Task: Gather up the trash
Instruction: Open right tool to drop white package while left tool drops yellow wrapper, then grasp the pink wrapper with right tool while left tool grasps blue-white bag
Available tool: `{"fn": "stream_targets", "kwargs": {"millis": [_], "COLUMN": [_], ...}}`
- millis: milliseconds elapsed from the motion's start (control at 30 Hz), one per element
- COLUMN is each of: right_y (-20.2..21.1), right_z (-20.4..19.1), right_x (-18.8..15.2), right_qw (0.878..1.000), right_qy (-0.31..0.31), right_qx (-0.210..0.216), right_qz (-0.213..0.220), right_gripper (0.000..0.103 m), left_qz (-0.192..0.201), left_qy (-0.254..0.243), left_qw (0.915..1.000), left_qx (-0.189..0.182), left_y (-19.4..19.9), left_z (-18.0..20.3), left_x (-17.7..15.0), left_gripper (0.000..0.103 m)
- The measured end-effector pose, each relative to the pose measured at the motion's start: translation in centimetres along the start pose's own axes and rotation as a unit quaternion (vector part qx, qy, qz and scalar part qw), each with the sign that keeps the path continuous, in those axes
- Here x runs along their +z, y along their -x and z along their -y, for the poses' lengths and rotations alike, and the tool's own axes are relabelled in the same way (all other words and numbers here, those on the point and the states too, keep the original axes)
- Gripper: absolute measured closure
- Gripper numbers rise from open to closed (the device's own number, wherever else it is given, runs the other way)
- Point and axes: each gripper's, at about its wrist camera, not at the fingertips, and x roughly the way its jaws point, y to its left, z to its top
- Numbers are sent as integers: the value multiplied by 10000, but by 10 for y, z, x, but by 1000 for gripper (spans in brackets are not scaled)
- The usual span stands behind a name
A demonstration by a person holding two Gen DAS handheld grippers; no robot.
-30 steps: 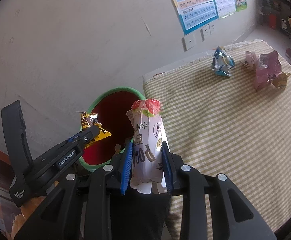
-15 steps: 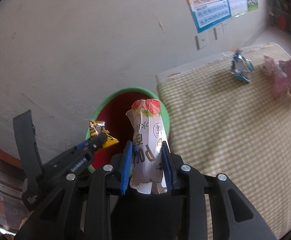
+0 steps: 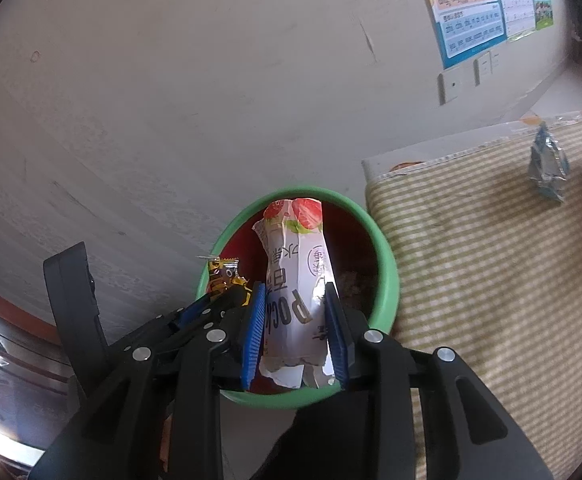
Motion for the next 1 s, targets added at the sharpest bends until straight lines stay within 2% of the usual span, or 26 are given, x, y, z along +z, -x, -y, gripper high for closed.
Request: {"fn": "stream_targets", "kwargs": {"millis": [33,67,100,167,233,300,367,433,467,567,700,867,1000], "right_y": [-1,-2,-2,6,14,24,37,58,68,89,115,146,138], "right_z": [0,0,-1,-3,-4,0,8,23,33,69,134,217,280], "right_x": [1,1,1,-2,-6,-9,-13,-20,-22,-27,-29,1,41], "right_qw": [10000,9999,9998,9994,9990,9984,9966,9897,9836,9681,9579,9332,9290], "right_qy": [14,32,60,152,247,292,289,179,88,-147,-733,-1237,-1228], "right_qx": [73,125,186,220,182,57,-165,-679,-1053,-1815,-2078,-2621,-3085], "right_qz": [-30,-50,-21,197,339,486,747,1250,1461,1722,1842,2125,1638], "right_gripper": [73,66,46,32,29,15,7,7,7,7,7,7,7], "left_qz": [7,14,36,62,120,182,242,357,414,515,748,751,616], "left_qy": [13,30,49,46,36,20,-21,-106,-151,-237,-380,-558,-751], "left_qw": [10000,10000,10000,9999,9998,9997,9996,9992,9989,9984,9965,9955,9952], "left_qx": [20,37,55,79,121,144,151,170,165,83,-37,-157,-149], "left_y": [0,1,2,4,6,10,12,17,19,23,32,30,21], "left_z": [-1,-1,-2,-3,0,4,9,16,21,33,53,76,96], "left_x": [1,1,1,0,-2,-5,-6,-7,-7,-4,-4,-6,-9], "left_gripper": [80,79,75,66,47,39,31,22,21,11,6,6,6]}}
